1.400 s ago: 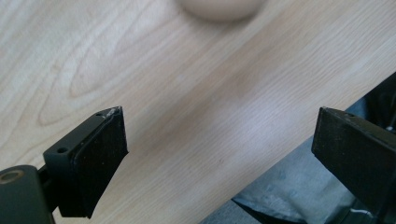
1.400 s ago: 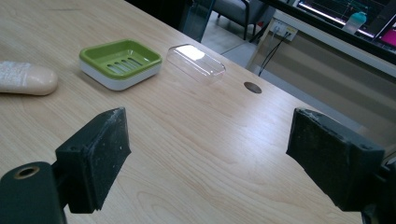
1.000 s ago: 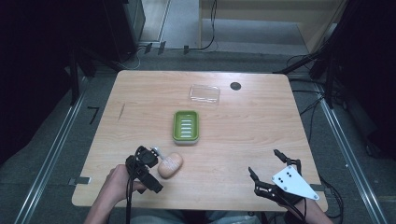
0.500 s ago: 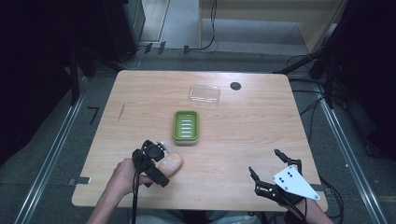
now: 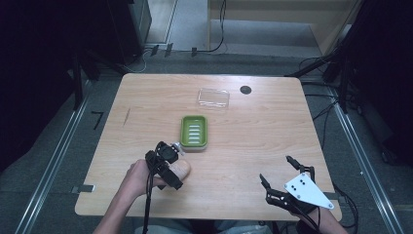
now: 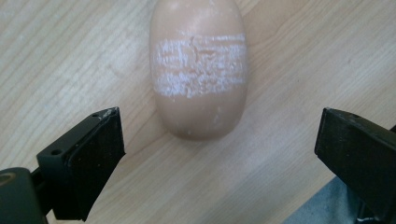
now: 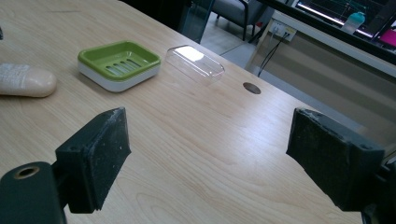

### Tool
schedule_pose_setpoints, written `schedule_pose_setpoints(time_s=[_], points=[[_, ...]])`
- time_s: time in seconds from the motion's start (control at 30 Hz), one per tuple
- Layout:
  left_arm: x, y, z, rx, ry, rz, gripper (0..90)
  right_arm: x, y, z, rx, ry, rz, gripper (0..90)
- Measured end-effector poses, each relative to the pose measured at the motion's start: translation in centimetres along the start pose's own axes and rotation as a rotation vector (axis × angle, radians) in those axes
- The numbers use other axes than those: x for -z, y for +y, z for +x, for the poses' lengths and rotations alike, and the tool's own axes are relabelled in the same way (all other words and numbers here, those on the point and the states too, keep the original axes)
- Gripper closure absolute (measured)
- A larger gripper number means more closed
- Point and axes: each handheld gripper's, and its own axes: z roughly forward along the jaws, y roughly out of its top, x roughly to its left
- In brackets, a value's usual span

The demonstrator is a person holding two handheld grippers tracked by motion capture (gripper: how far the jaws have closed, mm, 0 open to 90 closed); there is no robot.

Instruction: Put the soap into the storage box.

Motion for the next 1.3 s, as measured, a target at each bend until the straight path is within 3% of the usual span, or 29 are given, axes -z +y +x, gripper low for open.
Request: schedule_pose_setpoints(time_s=[0.27, 0.6, 0.97, 1.3], points=[[-0.6, 1.3, -0.1, -0.018, 0.009, 0.009, 2.0, 0.0, 0.0, 0.0, 0.000, -0.001, -0.001, 13.1], [-1.6, 2.2, 0.1, -0.010, 0.017, 0.020, 2.2, 0.0, 0.0, 0.0, 0.001, -0.001, -0.002, 13.0], [-2.7, 2.7, 0.3, 0.000, 0.025, 0.037, 3.7, 0.0, 0.0, 0.0, 0.001, -0.002, -0.002, 13.1], [-3.7, 2.8, 0.1, 0.005, 0.058, 0.053, 7.4, 0.0, 0.0, -0.1, -0.001, -0.003, -0.004, 13.1]])
